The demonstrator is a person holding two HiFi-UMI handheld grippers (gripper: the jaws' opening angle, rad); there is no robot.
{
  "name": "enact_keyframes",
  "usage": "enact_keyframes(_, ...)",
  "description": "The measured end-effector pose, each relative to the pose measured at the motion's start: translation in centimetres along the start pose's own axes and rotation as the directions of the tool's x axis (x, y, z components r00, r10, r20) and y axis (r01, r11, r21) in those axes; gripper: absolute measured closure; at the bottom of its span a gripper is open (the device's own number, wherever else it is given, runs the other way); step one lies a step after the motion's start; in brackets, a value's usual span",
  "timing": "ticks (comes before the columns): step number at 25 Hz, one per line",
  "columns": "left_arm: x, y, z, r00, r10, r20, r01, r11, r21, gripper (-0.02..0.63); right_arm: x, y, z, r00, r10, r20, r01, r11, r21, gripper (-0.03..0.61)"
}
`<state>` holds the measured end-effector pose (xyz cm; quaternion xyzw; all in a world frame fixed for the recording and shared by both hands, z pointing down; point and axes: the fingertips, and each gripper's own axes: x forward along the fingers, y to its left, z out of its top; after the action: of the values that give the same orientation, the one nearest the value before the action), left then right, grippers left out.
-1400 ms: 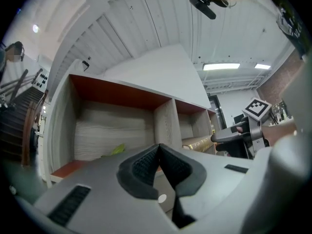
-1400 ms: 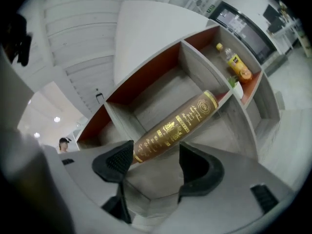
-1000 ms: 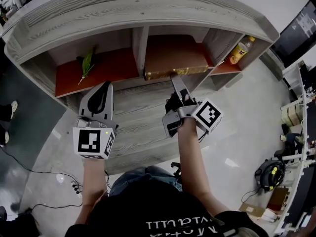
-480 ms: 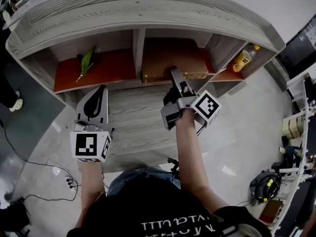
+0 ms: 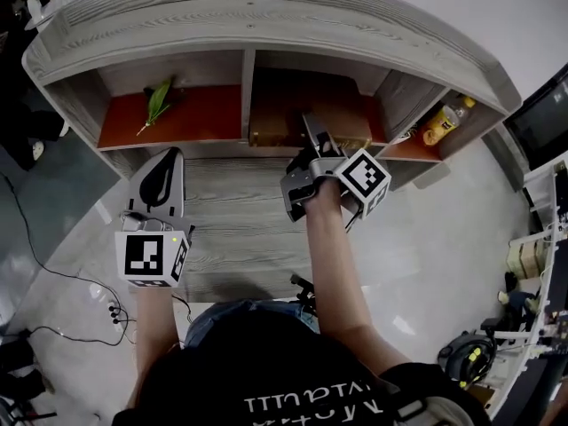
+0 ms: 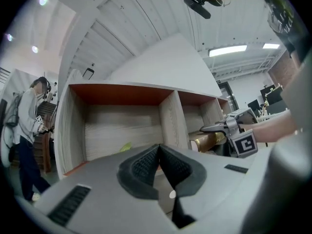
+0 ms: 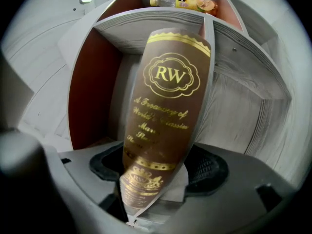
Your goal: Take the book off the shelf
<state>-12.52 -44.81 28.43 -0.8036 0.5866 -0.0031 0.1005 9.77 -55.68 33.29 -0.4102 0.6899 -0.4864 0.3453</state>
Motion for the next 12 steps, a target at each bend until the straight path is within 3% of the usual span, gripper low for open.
enact_keyframes(12, -1.7, 0.2, 0.9, 0.998, 0.062, -0.006, -0.062, 0.997, 0.034, 0.603, 2.2, -0.5, 1.0, 0.998, -0.044, 0.042, 0.043, 0.999, 0.029, 0.235)
